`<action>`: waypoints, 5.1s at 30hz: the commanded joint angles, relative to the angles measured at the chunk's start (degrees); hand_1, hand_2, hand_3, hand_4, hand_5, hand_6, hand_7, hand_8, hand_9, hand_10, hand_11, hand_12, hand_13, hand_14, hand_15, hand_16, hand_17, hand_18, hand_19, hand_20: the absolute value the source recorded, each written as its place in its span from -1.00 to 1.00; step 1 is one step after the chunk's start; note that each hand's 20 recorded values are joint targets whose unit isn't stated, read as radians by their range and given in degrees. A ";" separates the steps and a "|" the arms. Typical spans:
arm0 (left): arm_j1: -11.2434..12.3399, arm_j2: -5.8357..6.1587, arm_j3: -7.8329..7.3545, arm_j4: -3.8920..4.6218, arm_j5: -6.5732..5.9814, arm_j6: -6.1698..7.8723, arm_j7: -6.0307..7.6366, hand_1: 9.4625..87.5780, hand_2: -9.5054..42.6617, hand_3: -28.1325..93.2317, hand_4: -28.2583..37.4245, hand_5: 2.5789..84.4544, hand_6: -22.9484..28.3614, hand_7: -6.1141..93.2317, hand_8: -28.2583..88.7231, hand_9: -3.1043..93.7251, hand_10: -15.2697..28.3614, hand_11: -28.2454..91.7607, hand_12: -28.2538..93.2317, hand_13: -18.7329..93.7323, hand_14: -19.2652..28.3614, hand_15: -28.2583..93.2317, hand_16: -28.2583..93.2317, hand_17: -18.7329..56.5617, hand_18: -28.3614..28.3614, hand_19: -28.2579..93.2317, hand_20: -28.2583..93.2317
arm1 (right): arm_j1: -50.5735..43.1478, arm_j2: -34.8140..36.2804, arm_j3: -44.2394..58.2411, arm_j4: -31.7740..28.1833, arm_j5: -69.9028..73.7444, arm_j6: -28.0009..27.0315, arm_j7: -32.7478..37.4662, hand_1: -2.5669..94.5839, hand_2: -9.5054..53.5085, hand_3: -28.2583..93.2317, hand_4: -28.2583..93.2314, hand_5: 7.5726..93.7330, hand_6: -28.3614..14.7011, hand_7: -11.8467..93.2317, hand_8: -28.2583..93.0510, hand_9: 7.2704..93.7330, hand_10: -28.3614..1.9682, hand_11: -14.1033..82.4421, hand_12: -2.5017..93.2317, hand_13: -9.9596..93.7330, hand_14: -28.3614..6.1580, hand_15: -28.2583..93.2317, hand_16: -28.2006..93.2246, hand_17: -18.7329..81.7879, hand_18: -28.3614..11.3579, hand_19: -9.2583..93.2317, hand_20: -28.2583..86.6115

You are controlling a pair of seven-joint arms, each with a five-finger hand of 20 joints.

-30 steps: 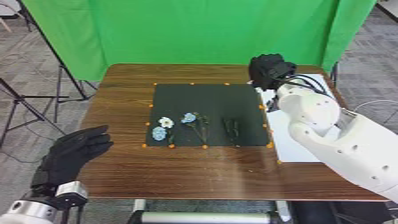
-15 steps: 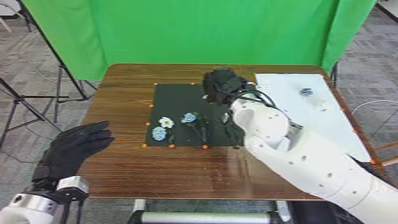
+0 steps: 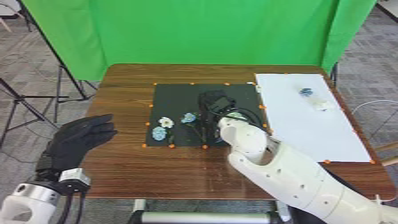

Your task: Arrange flowers

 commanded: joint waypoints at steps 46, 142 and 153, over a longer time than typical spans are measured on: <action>2.82 -1.80 -0.76 -0.85 0.38 0.23 -0.93 -0.54 -0.49 0.84 -0.62 0.06 0.41 -0.49 -0.70 -0.09 0.75 0.08 -0.35 -0.15 1.00 0.53 -0.77 -0.74 0.80 0.43 -0.36 | 0.81 -0.87 3.75 -5.86 5.04 -9.59 4.10 -0.28 -0.94 0.88 -0.97 0.35 0.16 -0.39 -0.75 0.47 -0.11 -0.11 -0.57 0.58 0.22 0.79 -0.21 -0.13 -0.64 0.74 -0.22; 4.66 -0.09 2.87 -1.21 -1.17 2.29 4.18 -0.54 -0.50 0.83 -0.62 0.06 0.41 -0.48 -0.69 -0.09 0.74 0.08 -0.36 -0.16 1.00 0.53 -0.77 -0.74 0.80 0.43 -0.36 | -13.05 28.48 23.06 2.53 3.16 0.32 8.52 0.18 -1.00 0.73 -1.00 0.72 0.53 -0.26 -0.56 0.98 0.65 -0.50 -0.21 0.78 0.67 0.72 -0.20 0.06 -0.30 0.79 -0.41; 7.18 -0.13 1.15 -1.97 -1.51 2.95 4.75 -0.54 -0.49 0.83 -0.63 0.06 0.41 -0.48 -0.70 -0.09 0.74 0.08 -0.36 -0.16 1.00 0.52 -0.77 -0.74 0.80 0.43 -0.36 | -5.58 27.28 18.36 -5.02 9.26 7.36 5.76 0.18 -1.00 0.75 -1.00 0.74 0.50 -0.29 -0.54 1.00 0.62 -0.51 -0.21 0.79 0.67 0.72 -0.19 0.08 -0.32 0.81 -0.41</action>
